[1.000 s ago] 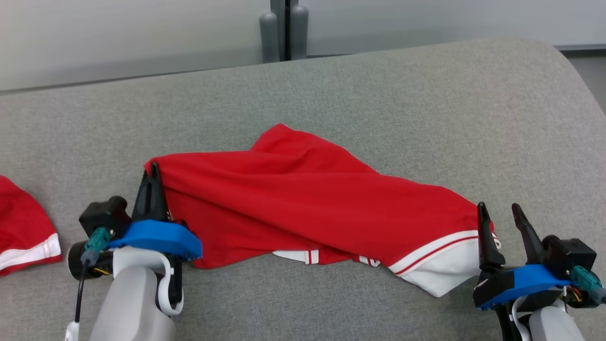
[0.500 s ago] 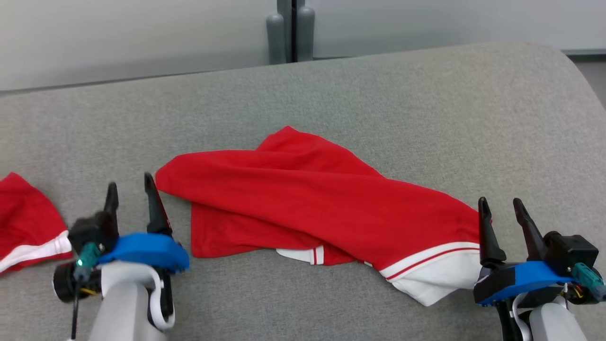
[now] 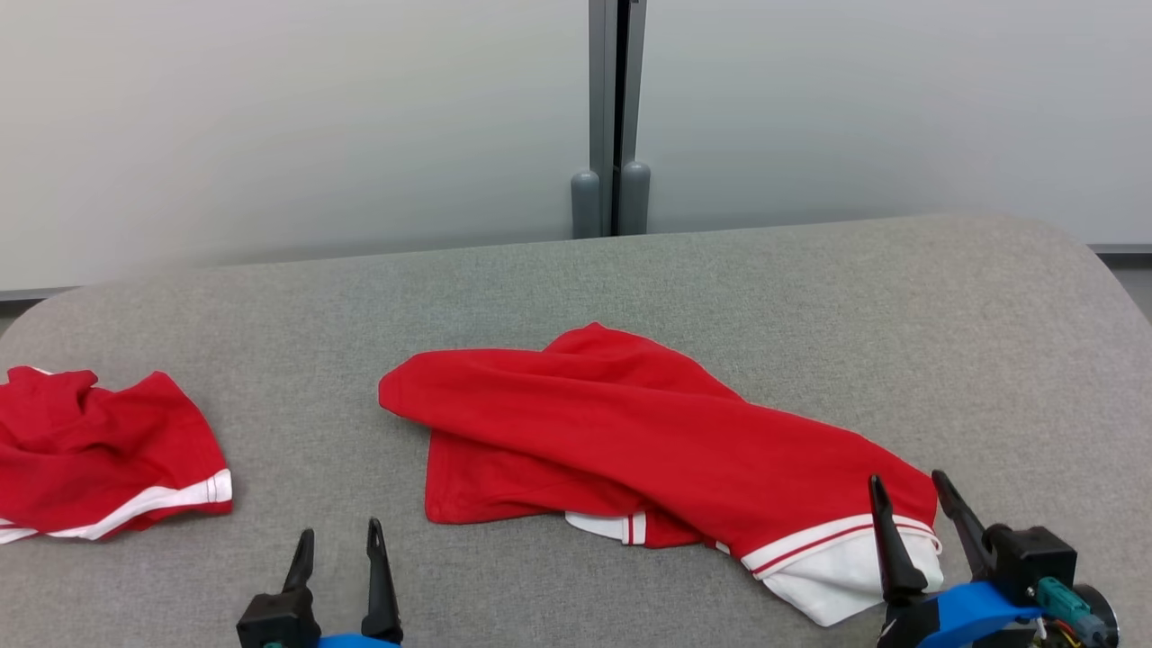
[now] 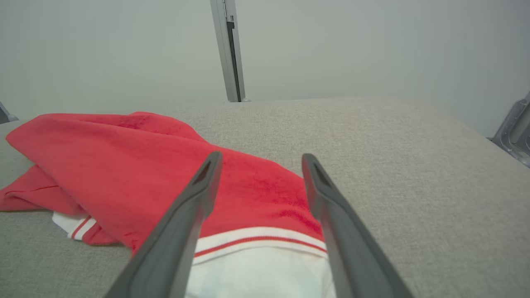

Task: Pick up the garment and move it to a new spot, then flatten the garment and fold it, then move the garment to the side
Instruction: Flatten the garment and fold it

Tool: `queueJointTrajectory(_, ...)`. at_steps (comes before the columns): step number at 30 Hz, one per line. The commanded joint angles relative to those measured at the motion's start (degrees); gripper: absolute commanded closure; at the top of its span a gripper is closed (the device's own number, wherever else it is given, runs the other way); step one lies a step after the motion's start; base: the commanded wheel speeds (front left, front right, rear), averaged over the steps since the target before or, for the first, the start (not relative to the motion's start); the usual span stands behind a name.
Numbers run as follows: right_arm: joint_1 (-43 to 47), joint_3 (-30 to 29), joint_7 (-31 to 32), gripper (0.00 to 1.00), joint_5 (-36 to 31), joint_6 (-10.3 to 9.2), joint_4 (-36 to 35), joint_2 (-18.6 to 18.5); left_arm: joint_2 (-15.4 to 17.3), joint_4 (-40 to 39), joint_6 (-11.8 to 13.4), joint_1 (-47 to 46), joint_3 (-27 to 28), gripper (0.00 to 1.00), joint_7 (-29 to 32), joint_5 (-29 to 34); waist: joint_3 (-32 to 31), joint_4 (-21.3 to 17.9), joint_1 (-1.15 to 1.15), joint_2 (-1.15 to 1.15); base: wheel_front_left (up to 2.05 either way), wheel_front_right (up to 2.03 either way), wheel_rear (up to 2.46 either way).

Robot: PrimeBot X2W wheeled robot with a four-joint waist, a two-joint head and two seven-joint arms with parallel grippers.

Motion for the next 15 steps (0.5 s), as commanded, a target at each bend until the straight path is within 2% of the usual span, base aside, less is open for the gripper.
queueJointTrajectory(1, 1.1, 0.0, -0.3, 0.00, -0.6, 0.01, 0.2, -0.3, 0.0, 0.3, -0.3, 0.9, -0.7, 0.00, 0.0, 0.5, -0.7, 0.0, 0.02, 0.01, 0.00, 0.00, 0.00)
queueJointTrajectory(7, 2.9, -0.2, -0.3, 0.00, -1.1, 0.01, 0.6, -0.3, 0.0, -0.2, 0.5, 2.5, -1.3, 0.00, 0.0, 0.1, -1.6, 0.1, 0.02, 0.01, 0.00, 0.00, 0.00)
queueJointTrajectory(15, 2.2, 0.0, -0.3, 0.00, -1.5, 0.01, 0.9, -0.3, 0.0, 2.2, -1.4, -0.5, -3.1, 0.00, 0.0, -1.2, 0.7, -1.0, 0.02, 0.01, 0.00, 0.00, 0.00)
